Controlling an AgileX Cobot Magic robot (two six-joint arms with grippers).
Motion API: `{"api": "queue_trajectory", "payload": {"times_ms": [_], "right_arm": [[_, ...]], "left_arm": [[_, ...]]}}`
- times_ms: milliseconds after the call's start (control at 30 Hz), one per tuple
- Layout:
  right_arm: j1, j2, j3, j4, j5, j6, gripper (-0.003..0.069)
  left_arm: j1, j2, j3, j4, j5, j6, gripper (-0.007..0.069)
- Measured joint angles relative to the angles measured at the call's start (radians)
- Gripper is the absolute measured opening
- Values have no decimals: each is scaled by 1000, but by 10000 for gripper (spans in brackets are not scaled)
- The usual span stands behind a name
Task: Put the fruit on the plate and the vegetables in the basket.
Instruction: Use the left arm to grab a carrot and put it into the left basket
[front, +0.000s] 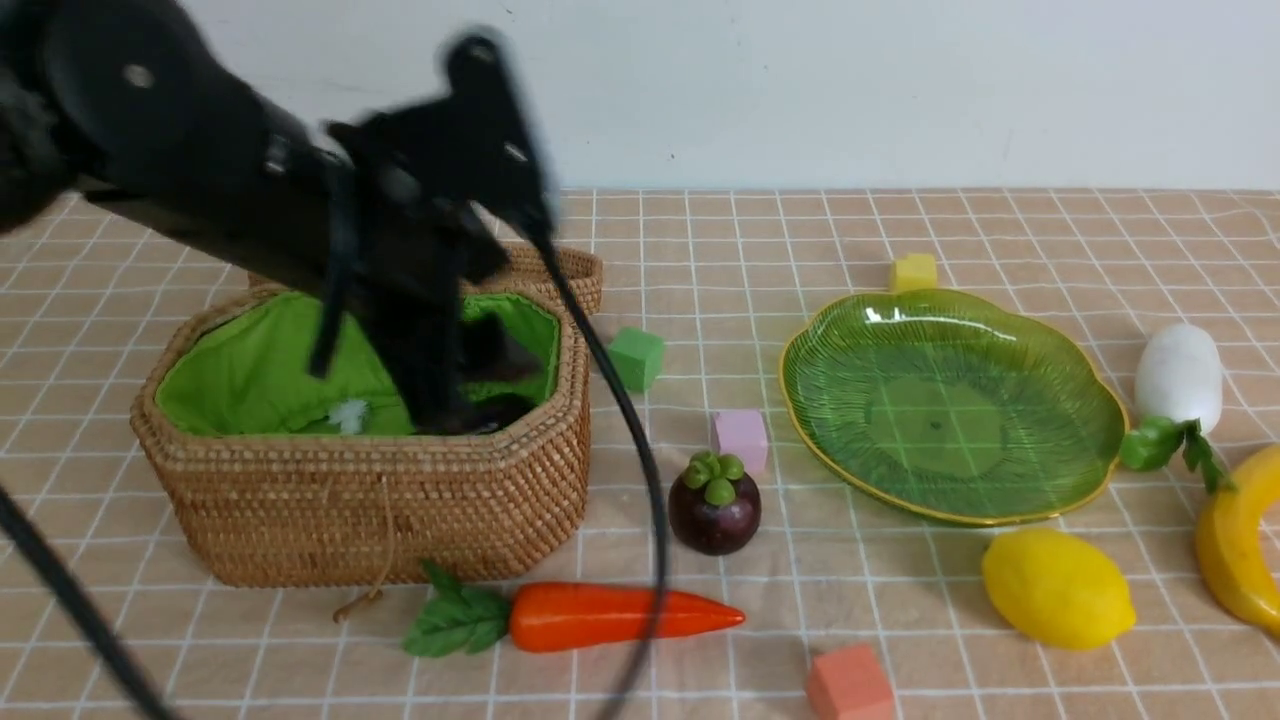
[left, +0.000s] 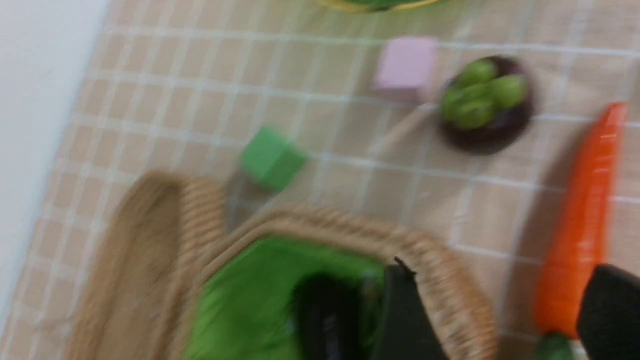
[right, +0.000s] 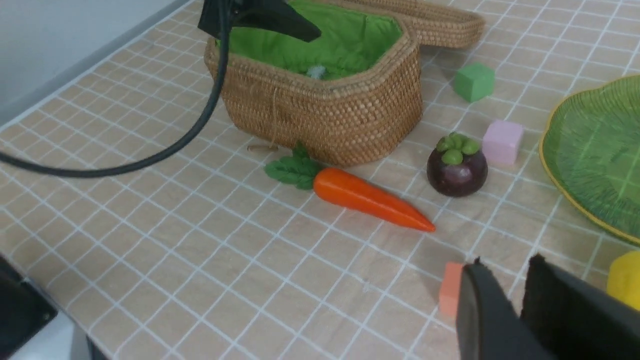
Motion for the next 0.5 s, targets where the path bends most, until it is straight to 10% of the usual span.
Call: {"api": "queue_trajectory", "payload": {"times_ms": [200,500], "right_arm": [[0,0,-9,-8,171,0,153],[0,0,-10,-8,255,0,156]], "left_arm": [[-201,81,0,54,99,25,260],[-278,302,0,104,-29,-118,547]]}}
